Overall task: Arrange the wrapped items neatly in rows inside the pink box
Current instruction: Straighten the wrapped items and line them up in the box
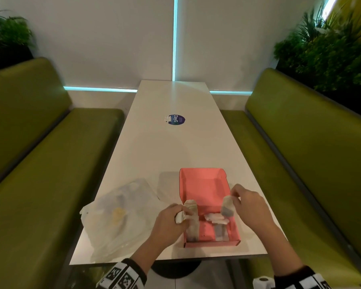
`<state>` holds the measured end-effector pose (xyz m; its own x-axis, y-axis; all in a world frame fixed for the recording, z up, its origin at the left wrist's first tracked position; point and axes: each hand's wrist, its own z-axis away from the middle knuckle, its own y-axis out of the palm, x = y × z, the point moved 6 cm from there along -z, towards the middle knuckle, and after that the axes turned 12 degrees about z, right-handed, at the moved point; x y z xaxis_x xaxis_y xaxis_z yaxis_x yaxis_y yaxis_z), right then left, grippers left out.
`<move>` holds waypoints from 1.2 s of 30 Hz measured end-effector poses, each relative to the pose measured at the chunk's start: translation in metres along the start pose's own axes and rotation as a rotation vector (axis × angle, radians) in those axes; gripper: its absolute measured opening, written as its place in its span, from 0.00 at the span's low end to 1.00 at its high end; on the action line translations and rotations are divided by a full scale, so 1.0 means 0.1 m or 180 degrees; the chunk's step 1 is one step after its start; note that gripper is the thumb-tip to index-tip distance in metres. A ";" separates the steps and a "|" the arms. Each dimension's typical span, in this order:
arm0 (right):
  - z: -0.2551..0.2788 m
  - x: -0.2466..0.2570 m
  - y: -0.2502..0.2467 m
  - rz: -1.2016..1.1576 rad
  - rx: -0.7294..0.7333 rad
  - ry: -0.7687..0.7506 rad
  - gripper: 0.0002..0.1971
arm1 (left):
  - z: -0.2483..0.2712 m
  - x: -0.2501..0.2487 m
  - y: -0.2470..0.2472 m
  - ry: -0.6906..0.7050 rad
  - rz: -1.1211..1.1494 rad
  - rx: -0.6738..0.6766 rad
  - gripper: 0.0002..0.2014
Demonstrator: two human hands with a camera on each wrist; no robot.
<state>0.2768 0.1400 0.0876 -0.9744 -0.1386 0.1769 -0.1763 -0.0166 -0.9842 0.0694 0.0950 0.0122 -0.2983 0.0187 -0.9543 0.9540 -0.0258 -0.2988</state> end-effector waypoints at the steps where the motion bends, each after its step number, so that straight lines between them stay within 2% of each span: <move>1: 0.01 0.04 0.01 -0.0150 0.0256 -0.0171 0.07 | 0.00 -0.03 0.00 0.0062 0.0087 -0.0001 0.15; 3: 0.06 0.15 0.07 -0.0474 0.0971 -0.0469 0.12 | 0.01 -0.09 0.01 0.0179 0.0294 0.0004 0.16; 4: 0.08 0.18 0.09 -0.0494 0.1128 -0.0508 0.13 | 0.01 -0.12 0.02 0.0199 0.0393 0.0032 0.15; 5: 0.06 0.18 0.09 -0.0454 0.1052 -0.0473 0.13 | 0.00 -0.14 0.03 0.0195 0.0447 0.0059 0.15; 7: 0.01 0.15 0.01 -0.0305 0.0499 -0.0244 0.12 | 0.00 -0.17 0.05 0.0164 0.0467 0.0093 0.14; 9: 0.02 0.20 -0.03 -0.0504 0.0310 -0.0232 0.13 | -0.01 -0.19 0.06 0.0163 0.0499 0.0133 0.13; 11: 0.07 0.31 0.01 -0.0758 0.0653 -0.0459 0.16 | 0.01 -0.24 0.09 0.0179 0.0508 0.0244 0.15; 14: 0.15 0.41 0.02 -0.1043 0.1027 -0.0640 0.13 | 0.02 -0.28 0.14 0.0214 0.0412 0.0394 0.17; 17: 0.16 0.45 0.00 -0.1243 0.1030 -0.0609 0.12 | 0.01 -0.30 0.15 0.0328 0.0082 0.0241 0.08; 21: 0.16 0.43 -0.01 -0.1740 0.0842 -0.0343 0.05 | -0.01 -0.30 0.10 0.0290 0.0198 0.0003 0.07; 24: 0.19 0.42 0.12 -0.1783 0.1107 -0.0210 0.16 | -0.01 -0.31 0.09 0.0210 0.0370 -0.0013 0.03; 26: 0.22 0.44 0.24 -0.1617 0.1266 -0.0212 0.17 | 0.00 -0.30 0.10 0.0173 0.0409 -0.0025 0.05; 29: 0.28 0.47 0.37 -0.1801 0.1288 -0.0220 0.08 | 0.00 -0.27 0.09 0.0086 0.0432 -0.0083 0.05; 36: 0.31 0.40 0.46 -0.2126 0.1229 0.0034 0.11 | -0.03 -0.07 0.00 -0.0113 0.0477 -0.0178 0.06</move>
<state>0.2340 0.1034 0.0493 -0.6798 0.0318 0.7327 -0.6684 -0.4380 -0.6012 0.0711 0.0974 0.0193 -0.1525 -0.0165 -0.9882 0.9878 0.0302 -0.1530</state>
